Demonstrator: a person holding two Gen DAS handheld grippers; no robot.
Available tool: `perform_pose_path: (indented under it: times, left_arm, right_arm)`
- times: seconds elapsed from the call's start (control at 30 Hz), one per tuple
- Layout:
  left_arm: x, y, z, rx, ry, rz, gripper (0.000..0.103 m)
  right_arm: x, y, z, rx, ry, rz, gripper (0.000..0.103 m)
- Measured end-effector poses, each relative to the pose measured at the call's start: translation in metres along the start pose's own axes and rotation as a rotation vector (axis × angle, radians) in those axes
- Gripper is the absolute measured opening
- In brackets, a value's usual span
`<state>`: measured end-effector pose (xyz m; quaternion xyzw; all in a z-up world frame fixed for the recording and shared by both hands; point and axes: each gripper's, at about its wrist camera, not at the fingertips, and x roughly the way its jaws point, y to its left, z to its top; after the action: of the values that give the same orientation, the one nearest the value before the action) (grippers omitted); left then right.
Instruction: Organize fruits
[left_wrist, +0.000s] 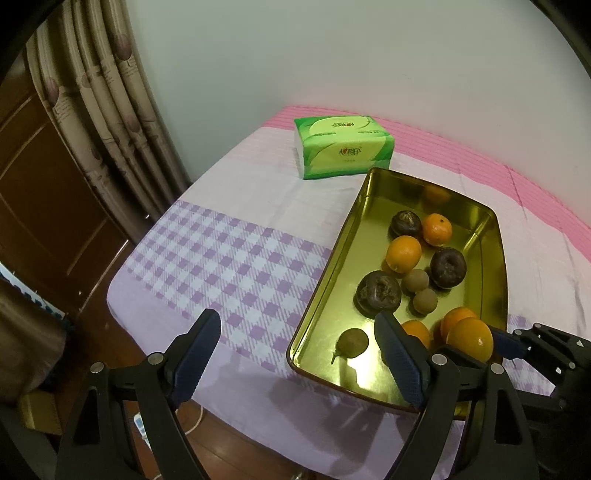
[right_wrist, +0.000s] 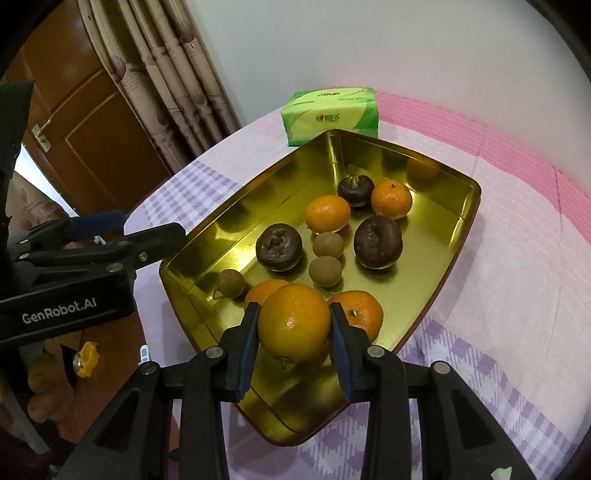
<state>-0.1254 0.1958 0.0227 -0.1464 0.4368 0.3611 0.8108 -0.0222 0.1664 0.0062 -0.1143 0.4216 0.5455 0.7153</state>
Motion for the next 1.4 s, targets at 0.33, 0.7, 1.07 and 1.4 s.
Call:
perform_pose_path:
  times: [0.33,0.7,1.07,1.4]
  left_arm:
    - [0.001,-0.001,0.001,-0.001,-0.002,0.004,0.089]
    - [-0.012,0.001,0.002,0.006,-0.075,-0.013,0.093]
    - [-0.066,0.013,0.011,-0.061,-0.249,-0.041,0.097]
    - [-0.098,0.013,0.008,-0.053,-0.348,-0.077,0.101]
  right_arm:
    - [0.003,-0.002,0.002,0.005,-0.005,-0.005,0.035]
    - [-0.021,-0.004,0.006,0.018,-0.108,-0.056,0.035]
    - [-0.116,0.033,-0.005,-0.074,-0.519,-0.389,0.093]
    - [-0.144,0.048,-0.016,-0.063,-0.61,-0.487,0.102]
